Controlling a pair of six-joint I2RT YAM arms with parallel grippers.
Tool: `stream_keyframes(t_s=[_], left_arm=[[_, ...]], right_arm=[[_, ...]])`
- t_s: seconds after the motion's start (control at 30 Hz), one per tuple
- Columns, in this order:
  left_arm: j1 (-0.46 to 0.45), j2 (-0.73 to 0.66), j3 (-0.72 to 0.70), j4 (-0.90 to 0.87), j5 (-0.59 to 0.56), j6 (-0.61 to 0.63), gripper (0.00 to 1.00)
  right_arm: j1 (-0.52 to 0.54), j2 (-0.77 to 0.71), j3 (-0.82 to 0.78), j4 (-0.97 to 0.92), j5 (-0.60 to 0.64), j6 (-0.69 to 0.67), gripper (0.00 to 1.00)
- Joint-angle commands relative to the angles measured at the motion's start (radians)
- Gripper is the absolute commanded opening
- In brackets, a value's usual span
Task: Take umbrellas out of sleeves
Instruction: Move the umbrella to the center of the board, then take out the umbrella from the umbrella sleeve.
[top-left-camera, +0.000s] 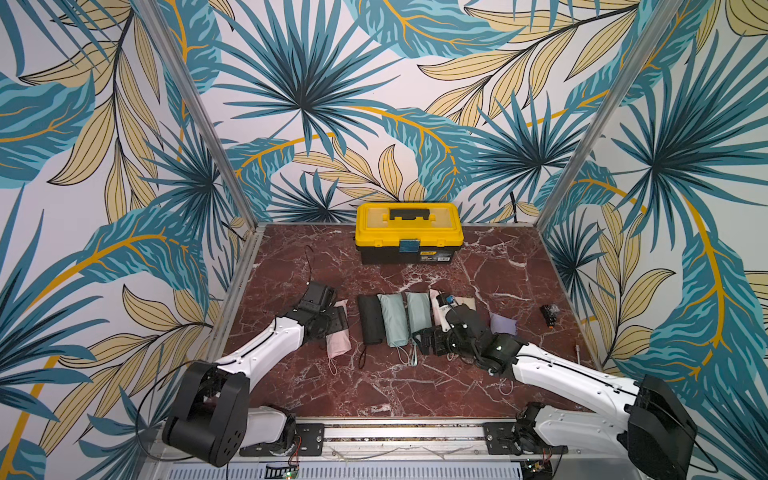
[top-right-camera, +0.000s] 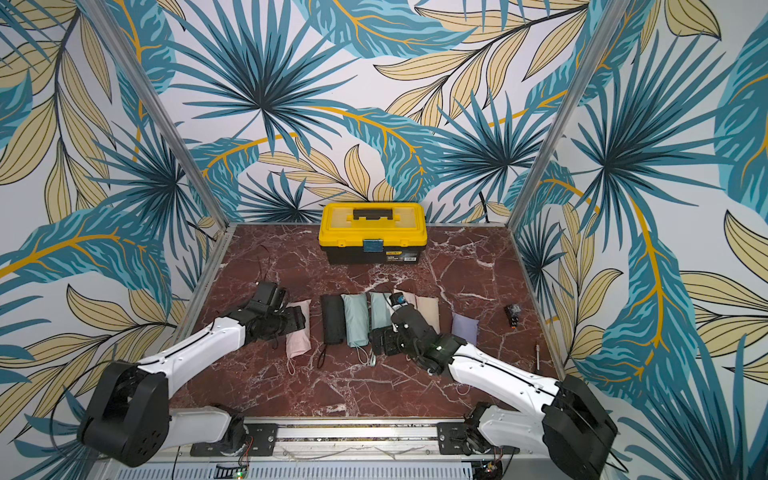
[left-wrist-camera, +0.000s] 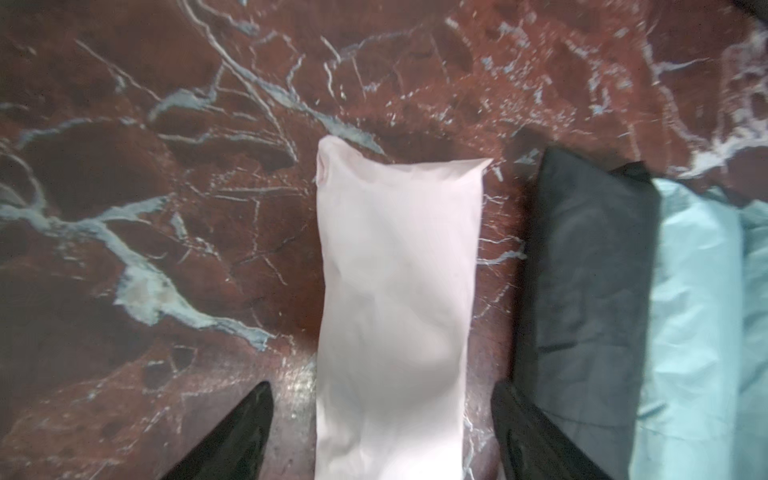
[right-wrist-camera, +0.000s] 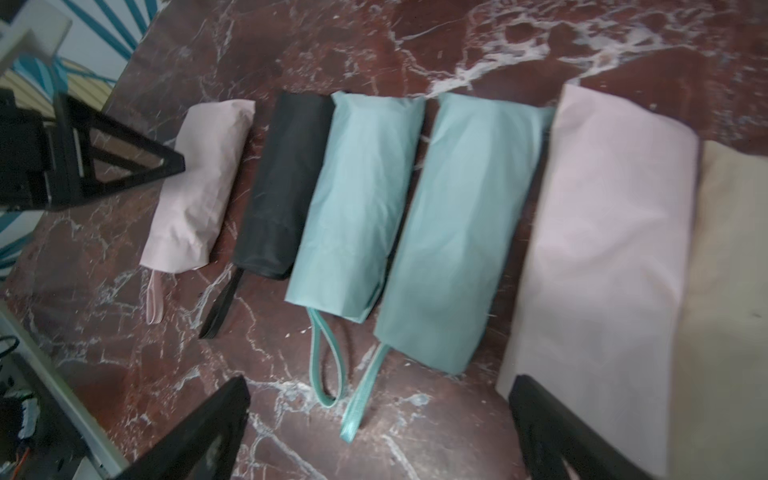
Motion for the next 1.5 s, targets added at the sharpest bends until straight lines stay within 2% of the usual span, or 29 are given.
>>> stream_keyframes(t_s=[0.0,0.13,0.23,0.3,0.5,0.63,0.77,0.9,0.93,1.03,1.2,1.33,1.47], left_arm=[[0.008,-0.106,-0.013,-0.047,-0.031,-0.010,0.87],[0.016,-0.227,-0.017,-0.084,-0.075,-0.023,0.87],[0.022,-0.339,-0.032,-0.095,-0.119,-0.041,0.91],[0.031,-0.423,-0.042,-0.104,-0.151,-0.052,0.97],[0.076,-0.609,-0.019,-0.170,-0.146,-0.058,0.99],[0.080,-0.648,0.007,-0.221,-0.166,-0.046,0.99],[0.081,-0.681,0.015,-0.244,-0.163,-0.042,0.99],[0.081,-0.709,0.019,-0.254,-0.169,-0.037,1.00],[0.082,-0.710,0.022,-0.259,-0.169,-0.034,1.00],[0.082,-0.715,0.033,-0.275,-0.166,-0.025,1.00],[0.083,-0.739,0.033,-0.280,-0.157,-0.024,1.00],[0.082,-0.742,0.029,-0.280,-0.145,-0.035,0.99],[0.082,-0.743,0.021,-0.280,-0.131,-0.041,1.00]], right_arm=[[0.123,0.079,0.074,-0.071,0.124,0.034,1.00],[0.233,0.228,0.218,-0.141,0.160,0.103,0.97],[0.295,0.371,0.353,-0.168,0.132,0.129,0.88],[0.330,0.466,0.461,-0.209,0.125,0.152,0.88],[0.385,0.715,0.757,-0.358,0.127,0.195,0.88],[0.409,0.812,0.864,-0.385,0.130,0.242,0.88],[0.421,0.920,0.993,-0.469,0.128,0.300,0.78],[0.451,1.006,1.110,-0.525,0.142,0.305,0.78],[0.458,1.022,1.133,-0.537,0.147,0.307,0.75],[0.463,1.048,1.163,-0.557,0.154,0.325,0.65],[0.463,1.089,1.222,-0.602,0.182,0.331,0.55],[0.462,1.158,1.313,-0.672,0.180,0.332,0.53],[0.462,1.178,1.315,-0.669,0.210,0.341,0.51]])
